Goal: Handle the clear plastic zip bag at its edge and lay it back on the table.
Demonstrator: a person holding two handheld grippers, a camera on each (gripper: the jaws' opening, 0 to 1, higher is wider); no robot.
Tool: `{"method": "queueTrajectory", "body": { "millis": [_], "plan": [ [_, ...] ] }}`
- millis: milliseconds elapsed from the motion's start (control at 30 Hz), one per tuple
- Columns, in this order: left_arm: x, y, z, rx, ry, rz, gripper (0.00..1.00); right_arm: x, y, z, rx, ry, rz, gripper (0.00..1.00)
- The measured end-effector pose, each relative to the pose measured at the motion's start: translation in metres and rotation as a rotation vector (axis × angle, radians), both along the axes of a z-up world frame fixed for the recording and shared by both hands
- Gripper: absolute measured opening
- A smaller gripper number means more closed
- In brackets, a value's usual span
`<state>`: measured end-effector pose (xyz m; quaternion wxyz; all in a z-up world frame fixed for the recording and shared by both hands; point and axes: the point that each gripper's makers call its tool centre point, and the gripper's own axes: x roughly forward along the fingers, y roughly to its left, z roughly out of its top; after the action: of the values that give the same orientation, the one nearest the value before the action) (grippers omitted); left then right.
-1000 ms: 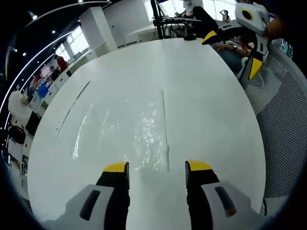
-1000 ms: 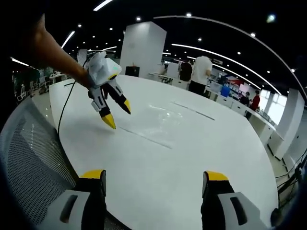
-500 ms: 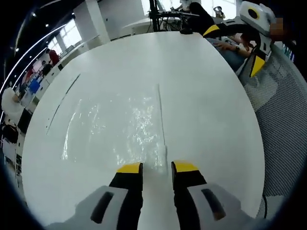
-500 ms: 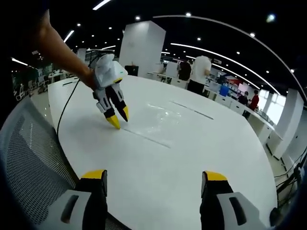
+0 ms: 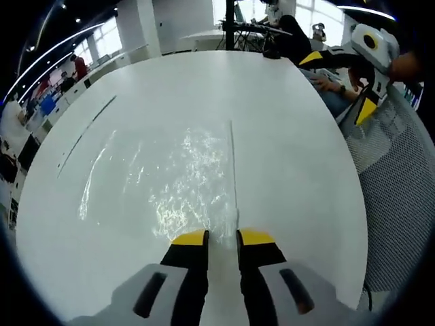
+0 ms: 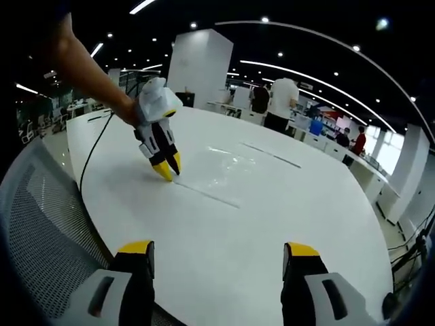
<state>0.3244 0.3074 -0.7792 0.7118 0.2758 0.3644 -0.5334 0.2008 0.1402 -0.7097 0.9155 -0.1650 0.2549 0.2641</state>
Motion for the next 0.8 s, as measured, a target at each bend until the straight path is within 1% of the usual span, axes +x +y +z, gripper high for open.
{"method": "queueTrajectory", "body": {
  "millis": [67, 167, 300, 400, 433, 667, 800],
  "plan": [
    [-0.002, -0.001, 0.000, 0.000, -0.002, -0.003, 0.12, 0.000, 0.000, 0.000, -0.002, -0.001, 0.000, 0.76],
    [-0.006, -0.003, -0.001, 0.006, -0.015, -0.019, 0.00, 0.000, 0.000, 0.000, -0.002, -0.002, -0.001, 0.75],
    [-0.006, -0.001, -0.002, 0.013, -0.021, -0.012, 0.00, 0.000, 0.001, 0.000, -0.007, -0.001, 0.003, 0.75],
    [-0.012, 0.000, 0.000, 0.032, -0.032, -0.023, 0.00, 0.000, 0.002, 0.001, -0.013, -0.005, 0.011, 0.74],
    [-0.014, 0.000, 0.000, 0.041, -0.047, -0.037, 0.00, 0.000, 0.002, 0.001, -0.018, -0.010, 0.016, 0.73],
    [-0.022, 0.006, 0.004, 0.041, -0.043, -0.054, 0.00, 0.000, 0.007, 0.008, -0.057, -0.038, 0.049, 0.69],
    [-0.032, 0.007, 0.016, 0.023, -0.044, -0.053, 0.00, 0.002, 0.012, 0.013, -0.094, -0.057, 0.086, 0.65]
  ]
}}
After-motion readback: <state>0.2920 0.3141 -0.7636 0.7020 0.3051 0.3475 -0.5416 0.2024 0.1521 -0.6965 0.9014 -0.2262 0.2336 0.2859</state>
